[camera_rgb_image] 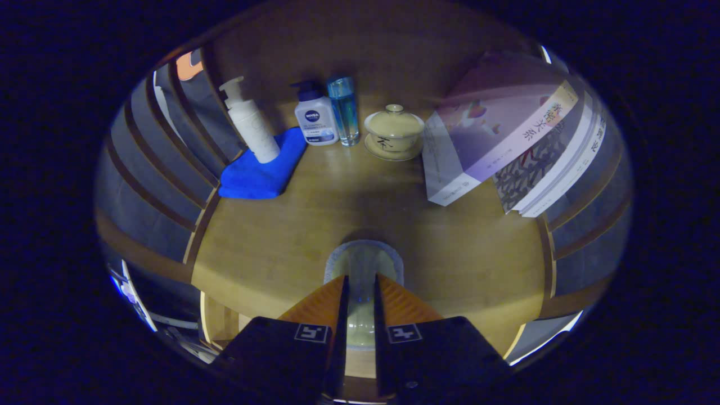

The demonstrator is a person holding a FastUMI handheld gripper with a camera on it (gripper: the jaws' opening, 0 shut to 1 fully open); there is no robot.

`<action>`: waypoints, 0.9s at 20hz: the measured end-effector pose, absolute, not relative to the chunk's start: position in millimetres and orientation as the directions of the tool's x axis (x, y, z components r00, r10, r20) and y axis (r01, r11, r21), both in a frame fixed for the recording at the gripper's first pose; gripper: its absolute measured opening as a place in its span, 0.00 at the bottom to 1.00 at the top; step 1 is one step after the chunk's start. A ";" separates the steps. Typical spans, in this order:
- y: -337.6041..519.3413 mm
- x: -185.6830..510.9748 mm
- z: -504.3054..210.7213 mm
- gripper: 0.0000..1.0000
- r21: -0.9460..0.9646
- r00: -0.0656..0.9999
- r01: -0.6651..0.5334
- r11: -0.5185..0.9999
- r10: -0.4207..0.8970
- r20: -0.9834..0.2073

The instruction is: Pull open the drawer, take out the items inside it, and place them on the countertop above the cabinet.

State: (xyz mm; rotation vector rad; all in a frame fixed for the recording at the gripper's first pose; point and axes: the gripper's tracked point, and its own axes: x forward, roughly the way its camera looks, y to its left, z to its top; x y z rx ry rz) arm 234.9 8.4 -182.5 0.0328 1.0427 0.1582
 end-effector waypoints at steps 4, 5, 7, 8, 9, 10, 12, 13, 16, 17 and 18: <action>10.4 236.9 -174.0 0.65 0.122 0.544 -0.103 0.987 0.159 -0.824; 11.9 236.6 -172.8 0.73 0.128 0.558 -0.105 0.986 0.165 -0.813; 10.9 231.7 -167.0 0.76 0.127 0.587 -0.108 0.986 0.166 -0.792; 11.6 226.8 -165.8 0.76 0.127 0.597 -0.116 0.985 0.171 -0.784; 11.1 221.1 -163.1 0.76 0.129 0.612 -0.115 0.985 0.173 -0.772; 12.5 217.7 -159.1 0.76 0.135 0.630 -0.118 0.984 0.179 -0.755; 9.4 209.9 -152.5 0.76 0.126 0.676 -0.120 0.985 0.174 -0.716; 8.0 205.2 -146.6 0.76 0.119 0.700 -0.120 0.986 0.169 -0.693; 4.5 186.4 -129.3 0.76 0.090 0.777 -0.132 0.987 0.160 -0.609; 6.0 179.4 -123.4 0.76 0.083 0.803 -0.136 0.987 0.159 -0.575; 6.8 170.8 -117.6 0.76 0.078 0.824 -0.138 0.987 0.158 -0.544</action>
